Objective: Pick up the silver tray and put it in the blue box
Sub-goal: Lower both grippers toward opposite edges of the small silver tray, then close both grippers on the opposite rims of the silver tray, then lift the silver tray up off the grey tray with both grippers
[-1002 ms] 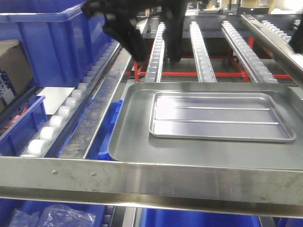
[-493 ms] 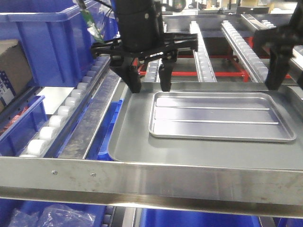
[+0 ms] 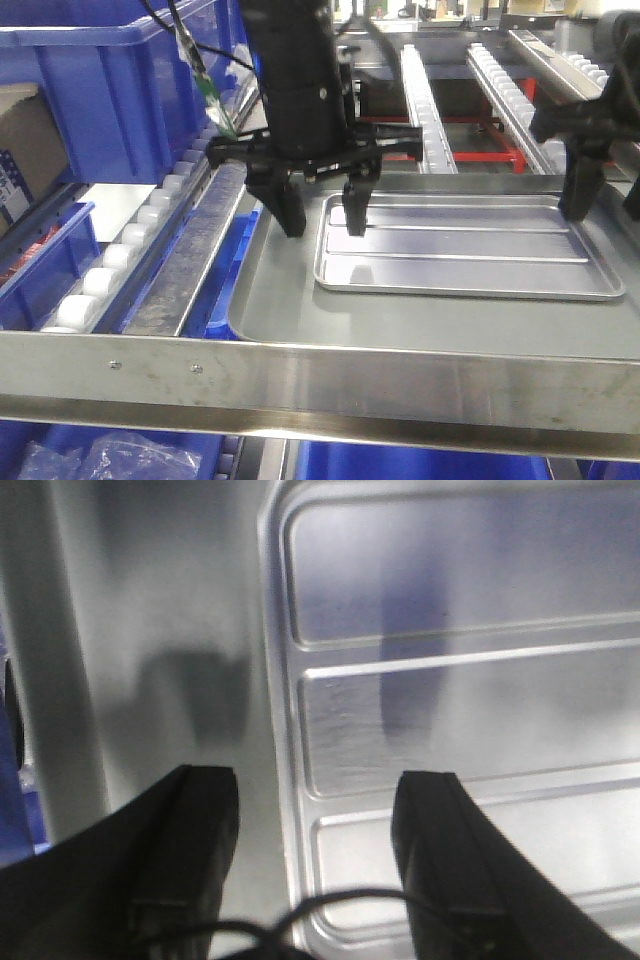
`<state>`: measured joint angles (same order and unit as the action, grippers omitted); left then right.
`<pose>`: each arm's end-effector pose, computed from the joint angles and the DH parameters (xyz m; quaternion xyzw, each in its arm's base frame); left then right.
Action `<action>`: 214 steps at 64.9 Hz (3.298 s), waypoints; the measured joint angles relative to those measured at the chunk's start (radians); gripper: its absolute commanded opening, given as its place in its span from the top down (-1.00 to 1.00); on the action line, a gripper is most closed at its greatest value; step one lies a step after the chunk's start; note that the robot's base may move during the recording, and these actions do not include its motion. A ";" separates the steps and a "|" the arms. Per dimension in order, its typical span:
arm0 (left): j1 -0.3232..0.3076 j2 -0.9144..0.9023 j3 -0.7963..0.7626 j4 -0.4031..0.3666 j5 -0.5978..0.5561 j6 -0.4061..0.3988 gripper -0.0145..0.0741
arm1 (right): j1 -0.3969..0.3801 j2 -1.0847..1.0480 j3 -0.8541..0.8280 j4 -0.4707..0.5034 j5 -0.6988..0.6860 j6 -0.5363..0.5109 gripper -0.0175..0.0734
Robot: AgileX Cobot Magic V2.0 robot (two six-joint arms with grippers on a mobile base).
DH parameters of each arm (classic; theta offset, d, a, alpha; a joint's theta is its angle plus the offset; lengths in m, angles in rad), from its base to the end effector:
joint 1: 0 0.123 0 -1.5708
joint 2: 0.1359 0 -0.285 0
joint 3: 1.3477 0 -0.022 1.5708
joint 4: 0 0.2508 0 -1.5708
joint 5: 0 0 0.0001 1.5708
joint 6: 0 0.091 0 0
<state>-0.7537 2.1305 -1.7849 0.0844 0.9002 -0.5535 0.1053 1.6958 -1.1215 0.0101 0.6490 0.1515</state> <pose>0.3448 -0.3153 0.2158 0.1165 0.9712 -0.0944 0.1853 0.3417 0.0367 0.2178 0.0258 0.9761 0.0314 0.2134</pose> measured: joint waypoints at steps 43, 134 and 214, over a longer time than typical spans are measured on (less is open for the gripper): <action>0.016 0.032 -0.008 -0.006 -0.007 0.000 0.11 | 0.000 0.086 -0.004 0.004 -0.062 0.000 0.17; -0.068 -0.323 -0.097 0.140 0.317 0.007 0.89 | 0.072 -0.446 -0.008 0.044 0.237 0.059 0.49; -0.077 -0.512 0.191 0.133 0.276 -0.080 0.89 | 0.197 -0.446 -0.008 0.022 0.254 0.132 0.49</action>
<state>-0.8306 1.6180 -1.5940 0.2178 1.1763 -0.6338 0.3024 1.2498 -1.1292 0.0325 0.9026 0.2830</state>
